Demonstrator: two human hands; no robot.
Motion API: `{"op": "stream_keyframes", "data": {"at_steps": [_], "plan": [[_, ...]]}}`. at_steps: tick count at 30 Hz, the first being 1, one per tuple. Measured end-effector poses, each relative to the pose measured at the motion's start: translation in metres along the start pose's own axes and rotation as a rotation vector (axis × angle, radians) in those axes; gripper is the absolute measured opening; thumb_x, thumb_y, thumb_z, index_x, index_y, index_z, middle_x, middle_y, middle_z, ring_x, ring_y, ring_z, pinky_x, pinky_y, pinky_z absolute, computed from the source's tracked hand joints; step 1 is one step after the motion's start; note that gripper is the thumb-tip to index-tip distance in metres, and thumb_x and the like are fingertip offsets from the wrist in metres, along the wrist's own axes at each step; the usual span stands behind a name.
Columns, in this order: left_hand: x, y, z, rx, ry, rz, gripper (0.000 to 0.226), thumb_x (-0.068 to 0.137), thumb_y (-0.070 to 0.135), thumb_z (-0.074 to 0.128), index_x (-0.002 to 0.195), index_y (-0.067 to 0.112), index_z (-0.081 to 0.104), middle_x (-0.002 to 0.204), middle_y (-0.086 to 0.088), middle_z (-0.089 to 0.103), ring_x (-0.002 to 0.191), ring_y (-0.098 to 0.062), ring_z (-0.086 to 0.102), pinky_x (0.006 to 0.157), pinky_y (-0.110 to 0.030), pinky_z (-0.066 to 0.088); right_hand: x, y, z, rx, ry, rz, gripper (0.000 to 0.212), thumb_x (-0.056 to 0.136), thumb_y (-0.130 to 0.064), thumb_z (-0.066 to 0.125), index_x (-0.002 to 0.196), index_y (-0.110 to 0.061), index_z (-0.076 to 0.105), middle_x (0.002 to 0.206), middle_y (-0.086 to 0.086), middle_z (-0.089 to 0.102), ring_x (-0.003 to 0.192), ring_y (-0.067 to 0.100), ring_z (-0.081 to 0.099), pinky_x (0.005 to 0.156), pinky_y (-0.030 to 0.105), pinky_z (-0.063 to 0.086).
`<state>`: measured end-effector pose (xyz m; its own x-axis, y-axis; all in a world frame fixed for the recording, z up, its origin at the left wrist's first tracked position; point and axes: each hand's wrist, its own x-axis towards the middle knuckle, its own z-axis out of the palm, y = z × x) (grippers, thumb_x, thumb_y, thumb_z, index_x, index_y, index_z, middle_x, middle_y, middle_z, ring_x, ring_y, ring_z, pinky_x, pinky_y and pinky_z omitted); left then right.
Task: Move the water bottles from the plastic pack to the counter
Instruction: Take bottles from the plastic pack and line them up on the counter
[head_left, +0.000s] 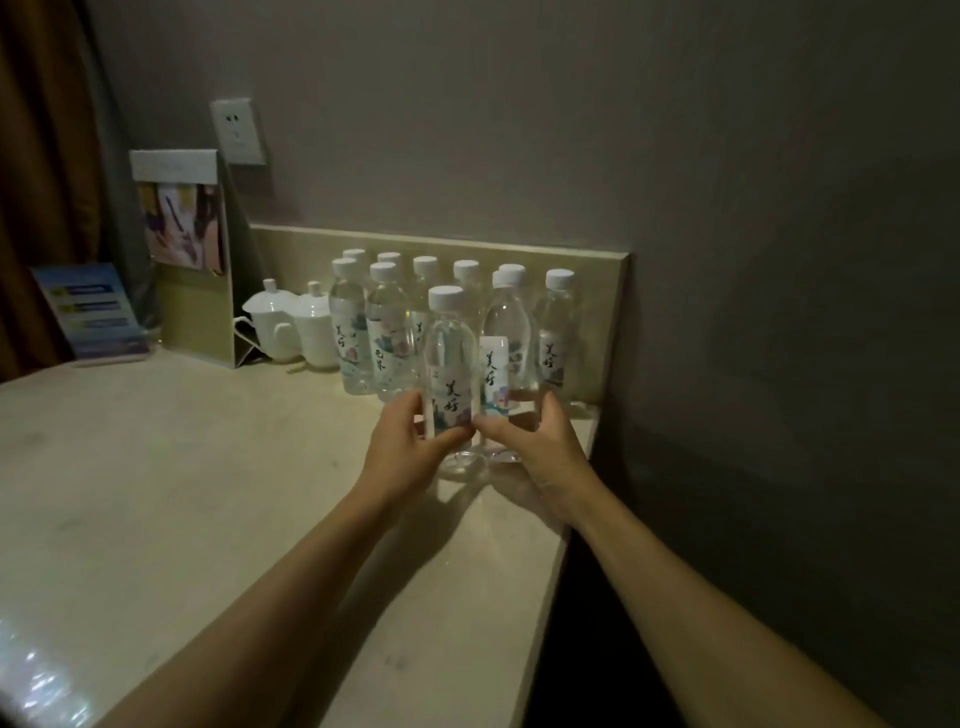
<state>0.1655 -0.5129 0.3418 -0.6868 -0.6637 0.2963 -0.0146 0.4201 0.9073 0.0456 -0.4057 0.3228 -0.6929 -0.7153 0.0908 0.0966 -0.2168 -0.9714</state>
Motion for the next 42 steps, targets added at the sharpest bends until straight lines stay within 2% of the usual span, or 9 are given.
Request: {"op": "stream_keyframes", "data": {"at_steps": [3, 6, 10, 17, 24, 28, 32, 38, 42], "plan": [[0.022, -0.015, -0.011, 0.037, 0.002, 0.037, 0.034, 0.080, 0.016, 0.077, 0.108, 0.029, 0.063, 0.100, 0.009, 0.069, 0.095, -0.012, 0.069, 0.080, -0.030, 0.060, 0.010, 0.003, 0.011, -0.053, 0.017, 0.019, 0.072, 0.054, -0.033, 0.093, 0.117, -0.027, 0.058, 0.105, 0.006, 0.073, 0.092, 0.024, 0.074, 0.069, 0.038, 0.061], [0.044, -0.027, -0.024, 0.141, -0.013, 0.058, 0.042, 0.079, 0.021, 0.079, 0.118, 0.012, 0.064, 0.112, -0.008, 0.064, 0.103, -0.023, 0.062, 0.089, -0.042, 0.056, 0.018, 0.006, 0.023, -0.135, 0.087, 0.009, 0.061, 0.066, -0.023, 0.088, 0.118, -0.018, 0.057, 0.102, 0.005, 0.073, 0.082, 0.013, 0.074, 0.059, 0.022, 0.057], [0.065, -0.038, -0.030, 0.194, -0.032, 0.112, 0.045, 0.080, 0.023, 0.077, 0.121, 0.010, 0.063, 0.115, -0.008, 0.056, 0.108, -0.024, 0.053, 0.096, -0.046, 0.049, 0.026, 0.007, 0.037, -0.263, 0.166, 0.003, 0.053, 0.073, -0.012, 0.083, 0.118, -0.016, 0.054, 0.109, 0.006, 0.069, 0.077, 0.003, 0.072, 0.053, 0.015, 0.054], [0.082, -0.053, -0.034, 0.131, -0.024, 0.140, 0.051, 0.084, 0.024, 0.075, 0.130, 0.014, 0.057, 0.124, -0.005, 0.058, 0.116, -0.022, 0.056, 0.099, -0.044, 0.052, 0.043, 0.002, 0.054, -0.690, 0.261, -0.066, 0.071, 0.076, -0.027, 0.082, 0.135, -0.023, 0.044, 0.132, 0.003, 0.054, 0.120, 0.018, 0.056, 0.102, 0.043, 0.048], [0.083, -0.055, -0.036, 0.185, 0.025, 0.192, 0.056, 0.082, 0.029, 0.077, 0.130, 0.015, 0.051, 0.124, -0.003, 0.058, 0.114, -0.019, 0.057, 0.095, -0.037, 0.054, 0.041, 0.006, 0.068, -0.849, 0.414, -0.052, 0.070, 0.077, -0.034, 0.078, 0.135, -0.023, 0.040, 0.132, -0.001, 0.056, 0.121, 0.019, 0.055, 0.099, 0.043, 0.050], [0.083, -0.053, -0.039, 0.325, 0.088, 0.175, 0.057, 0.076, 0.042, 0.079, 0.115, 0.017, 0.045, 0.110, -0.003, 0.061, 0.098, -0.020, 0.063, 0.078, -0.035, 0.058, 0.039, 0.016, 0.079, -1.127, 0.600, -0.006, 0.082, 0.075, -0.054, 0.073, 0.135, -0.017, 0.032, 0.138, 0.007, 0.044, 0.125, 0.026, 0.047, 0.089, 0.033, 0.044], [0.086, -0.053, -0.037, 0.238, 0.007, 0.147, 0.053, 0.080, 0.037, 0.078, 0.110, 0.017, 0.039, 0.111, -0.007, 0.067, 0.097, -0.026, 0.069, 0.076, -0.044, 0.060, 0.041, 0.018, 0.088, -1.048, 0.675, 0.026, 0.069, 0.081, -0.045, 0.071, 0.133, -0.018, 0.034, 0.136, 0.007, 0.049, 0.121, 0.028, 0.053, 0.089, 0.041, 0.049], [0.094, -0.058, -0.033, 0.213, -0.007, 0.167, 0.045, 0.083, 0.032, 0.075, 0.104, 0.019, 0.038, 0.095, -0.008, 0.069, 0.083, -0.024, 0.070, 0.060, -0.022, 0.051, 0.047, 0.016, 0.090, -1.082, 0.676, 0.036, 0.054, 0.087, -0.042, 0.066, 0.126, -0.017, 0.039, 0.132, 0.008, 0.050, 0.118, 0.028, 0.054, 0.089, 0.044, 0.052], [0.101, -0.060, -0.030, 0.198, -0.027, 0.153, 0.043, 0.084, 0.031, 0.075, 0.104, 0.019, 0.038, 0.094, -0.010, 0.070, 0.083, -0.026, 0.071, 0.060, -0.022, 0.050, 0.051, 0.014, 0.091, -1.079, 0.675, 0.028, 0.052, 0.087, -0.043, 0.067, 0.123, -0.016, 0.040, 0.128, 0.008, 0.052, 0.115, 0.027, 0.056, 0.087, 0.044, 0.054]]}}
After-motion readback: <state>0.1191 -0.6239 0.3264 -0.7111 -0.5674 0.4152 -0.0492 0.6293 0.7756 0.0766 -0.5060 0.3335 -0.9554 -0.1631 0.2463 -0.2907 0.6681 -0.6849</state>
